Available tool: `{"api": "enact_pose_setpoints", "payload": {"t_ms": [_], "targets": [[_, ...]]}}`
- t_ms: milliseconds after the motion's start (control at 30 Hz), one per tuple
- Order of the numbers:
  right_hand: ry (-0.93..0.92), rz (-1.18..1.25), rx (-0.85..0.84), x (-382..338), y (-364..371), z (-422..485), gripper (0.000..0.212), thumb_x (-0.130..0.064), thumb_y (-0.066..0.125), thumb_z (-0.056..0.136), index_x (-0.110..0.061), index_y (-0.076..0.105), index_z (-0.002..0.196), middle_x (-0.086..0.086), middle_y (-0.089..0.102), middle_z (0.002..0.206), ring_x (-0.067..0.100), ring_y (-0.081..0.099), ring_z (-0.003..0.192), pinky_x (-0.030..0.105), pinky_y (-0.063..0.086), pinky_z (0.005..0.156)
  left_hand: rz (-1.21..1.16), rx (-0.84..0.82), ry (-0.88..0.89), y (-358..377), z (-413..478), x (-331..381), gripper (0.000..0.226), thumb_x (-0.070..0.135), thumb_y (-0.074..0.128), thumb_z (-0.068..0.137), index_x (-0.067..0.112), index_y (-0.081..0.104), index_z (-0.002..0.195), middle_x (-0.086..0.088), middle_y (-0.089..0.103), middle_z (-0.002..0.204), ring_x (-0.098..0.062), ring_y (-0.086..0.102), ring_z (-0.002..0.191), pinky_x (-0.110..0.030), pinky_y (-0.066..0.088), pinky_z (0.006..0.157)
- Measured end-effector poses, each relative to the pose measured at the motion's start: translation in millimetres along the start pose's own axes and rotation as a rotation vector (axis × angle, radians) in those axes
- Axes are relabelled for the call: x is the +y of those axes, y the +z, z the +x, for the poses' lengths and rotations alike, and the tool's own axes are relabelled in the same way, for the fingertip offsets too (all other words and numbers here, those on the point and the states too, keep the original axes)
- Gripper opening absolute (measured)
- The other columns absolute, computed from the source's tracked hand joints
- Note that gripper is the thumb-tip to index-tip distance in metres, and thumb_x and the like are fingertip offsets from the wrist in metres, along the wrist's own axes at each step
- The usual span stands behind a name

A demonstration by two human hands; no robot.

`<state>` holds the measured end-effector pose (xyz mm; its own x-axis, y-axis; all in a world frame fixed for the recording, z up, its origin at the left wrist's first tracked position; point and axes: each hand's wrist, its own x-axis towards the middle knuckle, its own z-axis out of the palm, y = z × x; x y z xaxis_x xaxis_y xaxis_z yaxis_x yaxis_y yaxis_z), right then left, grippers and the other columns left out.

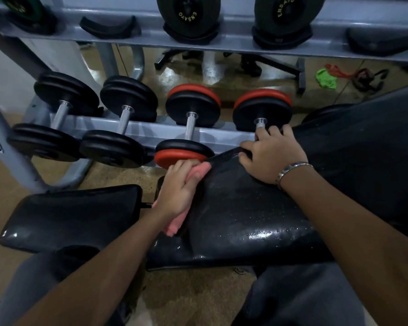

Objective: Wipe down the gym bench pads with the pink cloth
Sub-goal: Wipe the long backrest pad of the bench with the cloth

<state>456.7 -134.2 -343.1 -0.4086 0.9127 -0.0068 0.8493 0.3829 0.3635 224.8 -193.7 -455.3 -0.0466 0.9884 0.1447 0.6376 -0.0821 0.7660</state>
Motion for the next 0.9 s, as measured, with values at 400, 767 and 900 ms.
{"api": "enact_pose_setpoints", "payload": {"t_ms": [400, 767, 900], "targets": [[-0.001, -0.02, 0.009, 0.8, 0.6, 2.3, 0.055, -0.056, 0.027, 0.102, -0.033, 0.066, 0.133, 0.015, 0.056, 0.142, 0.04, 0.052, 0.124, 0.056, 0.033, 0.11, 0.034, -0.01, -0.118, -5.9, 30.7, -14.9, 0.035, 0.063, 0.043, 0.106, 0.04, 0.069, 0.113, 0.016, 0.067, 0.116, -0.011, 0.056, 0.112, -0.041, 0.043, 0.104], [-0.006, -0.008, 0.022, -1.8, 1.6, 1.5, 0.053, -0.055, 0.029, 0.102, -0.032, 0.067, 0.132, 0.015, 0.057, 0.14, 0.039, 0.053, 0.122, 0.056, 0.033, 0.111, 0.168, 0.027, -0.199, -3.6, 29.6, -23.2, 0.045, 0.062, 0.038, 0.107, 0.028, 0.069, 0.106, -0.003, 0.07, 0.113, -0.029, 0.063, 0.112, -0.053, 0.046, 0.104], [0.001, 0.003, 0.03, -0.8, 2.7, 3.0, 0.054, -0.055, 0.028, 0.102, -0.032, 0.067, 0.131, 0.015, 0.059, 0.136, 0.039, 0.054, 0.119, 0.056, 0.033, 0.11, 0.069, 0.075, -0.082, 6.9, 5.7, -17.8, 0.038, 0.059, 0.045, 0.108, 0.035, 0.07, 0.124, 0.013, 0.068, 0.124, -0.016, 0.056, 0.121, -0.041, 0.041, 0.11]]}}
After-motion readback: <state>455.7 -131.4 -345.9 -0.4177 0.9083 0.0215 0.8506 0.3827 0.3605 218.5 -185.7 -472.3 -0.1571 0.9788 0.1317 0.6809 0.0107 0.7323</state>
